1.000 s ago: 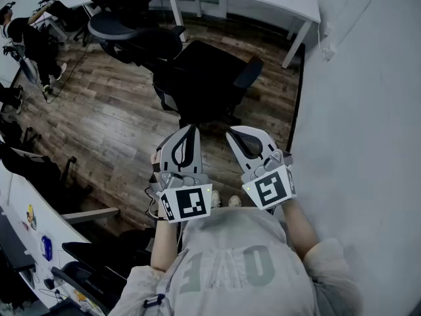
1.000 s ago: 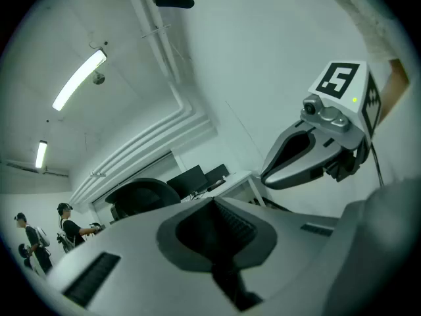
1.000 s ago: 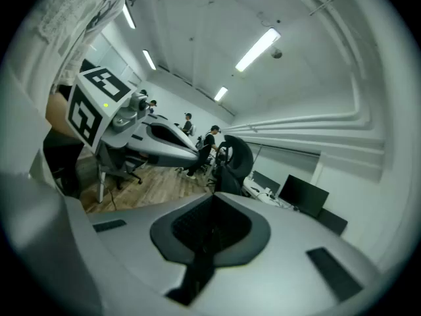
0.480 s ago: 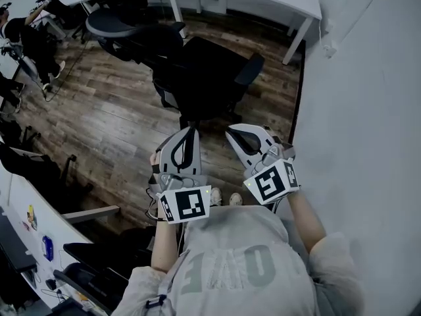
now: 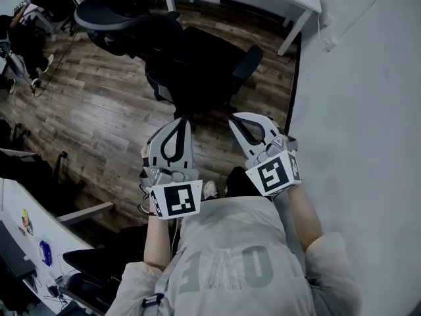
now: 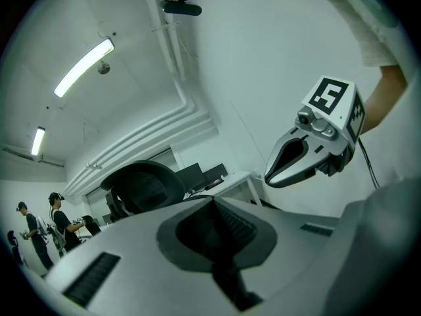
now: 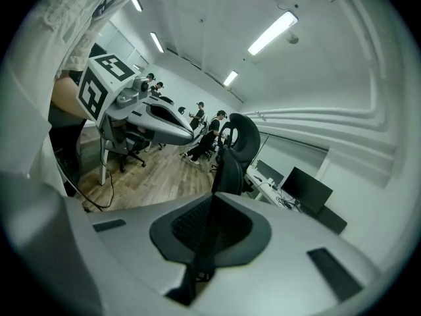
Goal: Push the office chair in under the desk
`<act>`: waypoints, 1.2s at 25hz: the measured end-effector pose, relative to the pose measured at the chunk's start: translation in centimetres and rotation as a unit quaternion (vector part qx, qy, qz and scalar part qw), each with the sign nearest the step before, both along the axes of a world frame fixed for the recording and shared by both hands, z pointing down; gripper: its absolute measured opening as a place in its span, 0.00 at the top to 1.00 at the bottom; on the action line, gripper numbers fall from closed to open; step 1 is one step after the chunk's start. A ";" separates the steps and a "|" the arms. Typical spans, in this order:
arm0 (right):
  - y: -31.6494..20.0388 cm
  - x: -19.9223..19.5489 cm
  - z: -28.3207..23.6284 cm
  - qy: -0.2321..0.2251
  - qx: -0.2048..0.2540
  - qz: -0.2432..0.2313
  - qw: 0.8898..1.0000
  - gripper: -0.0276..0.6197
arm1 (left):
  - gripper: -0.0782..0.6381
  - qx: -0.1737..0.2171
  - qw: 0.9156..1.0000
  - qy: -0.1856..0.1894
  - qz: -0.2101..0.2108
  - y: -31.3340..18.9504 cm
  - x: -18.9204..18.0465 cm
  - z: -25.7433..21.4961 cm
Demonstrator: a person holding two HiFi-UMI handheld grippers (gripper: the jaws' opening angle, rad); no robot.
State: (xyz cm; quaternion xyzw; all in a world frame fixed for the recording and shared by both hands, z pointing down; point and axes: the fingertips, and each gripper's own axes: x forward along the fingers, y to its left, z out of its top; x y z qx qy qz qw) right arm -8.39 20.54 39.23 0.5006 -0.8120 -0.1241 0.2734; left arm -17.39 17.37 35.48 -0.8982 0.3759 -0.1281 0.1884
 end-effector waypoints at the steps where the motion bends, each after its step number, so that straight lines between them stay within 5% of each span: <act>1: -0.5 0.3 0.0 -0.013 -0.002 0.007 1.000 0.93 | 0.87 0.003 1.000 -0.001 0.002 -0.5 0.0 0.0; 4: -2.5 1.3 -1.2 -0.113 0.018 0.023 0.993 0.93 | 0.87 0.027 1.000 -0.003 0.008 -2.2 0.2 -1.0; 7: -5.0 4.2 -2.8 -0.236 0.056 0.055 0.969 0.93 | 0.87 0.030 1.000 0.005 -0.004 -4.5 1.0 -1.8; 10: -7.7 6.8 -3.3 -0.299 0.067 0.065 0.950 0.93 | 0.87 0.028 0.999 0.002 -0.030 -6.8 2.1 -2.2; 16: -13.0 9.2 -4.4 -0.353 0.057 0.034 0.933 0.93 | 0.87 0.006 0.997 -0.001 -0.083 -10.3 3.5 -2.4; 26: -19.4 7.6 -4.8 -0.340 0.034 -0.062 0.938 0.93 | 0.87 -0.004 0.986 -0.001 -0.164 -14.3 2.4 -1.6; 30: -21.0 6.5 -5.0 -0.358 0.015 -0.087 0.930 0.93 | 0.87 -0.007 0.981 0.011 -0.194 -15.7 0.6 -1.8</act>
